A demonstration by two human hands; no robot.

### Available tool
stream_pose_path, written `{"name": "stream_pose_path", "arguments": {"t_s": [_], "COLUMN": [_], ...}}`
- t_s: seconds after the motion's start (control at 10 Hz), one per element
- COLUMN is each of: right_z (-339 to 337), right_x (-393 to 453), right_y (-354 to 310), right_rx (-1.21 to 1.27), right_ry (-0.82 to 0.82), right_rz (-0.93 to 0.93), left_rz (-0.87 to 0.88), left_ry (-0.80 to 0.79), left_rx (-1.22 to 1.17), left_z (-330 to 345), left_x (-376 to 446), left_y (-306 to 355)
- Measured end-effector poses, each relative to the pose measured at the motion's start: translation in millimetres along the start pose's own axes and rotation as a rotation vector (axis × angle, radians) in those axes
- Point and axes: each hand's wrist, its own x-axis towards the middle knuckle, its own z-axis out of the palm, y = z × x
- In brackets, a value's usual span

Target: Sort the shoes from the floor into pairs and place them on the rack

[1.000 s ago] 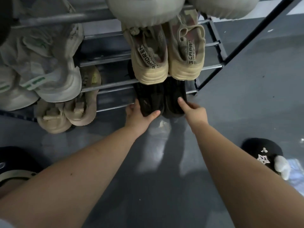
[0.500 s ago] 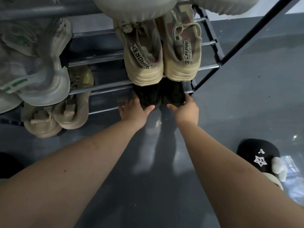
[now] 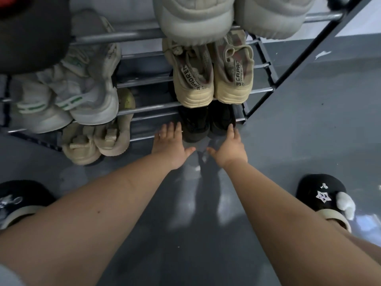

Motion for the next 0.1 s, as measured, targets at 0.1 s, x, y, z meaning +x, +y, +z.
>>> {"name": "stream_pose_path", "arguments": {"t_s": [0.1], "right_z": [-9.8], "right_x": [-29.2], "right_y": [-6.6], "right_rx": [-0.241], "right_ry": [-0.024], "right_rz": [-0.131], "left_rz": [0.047], "left_ry": [-0.014], "left_rx": [0.101], "left_z": [-12.9], "left_x": [-27.5], "left_y": [-11.1]}}
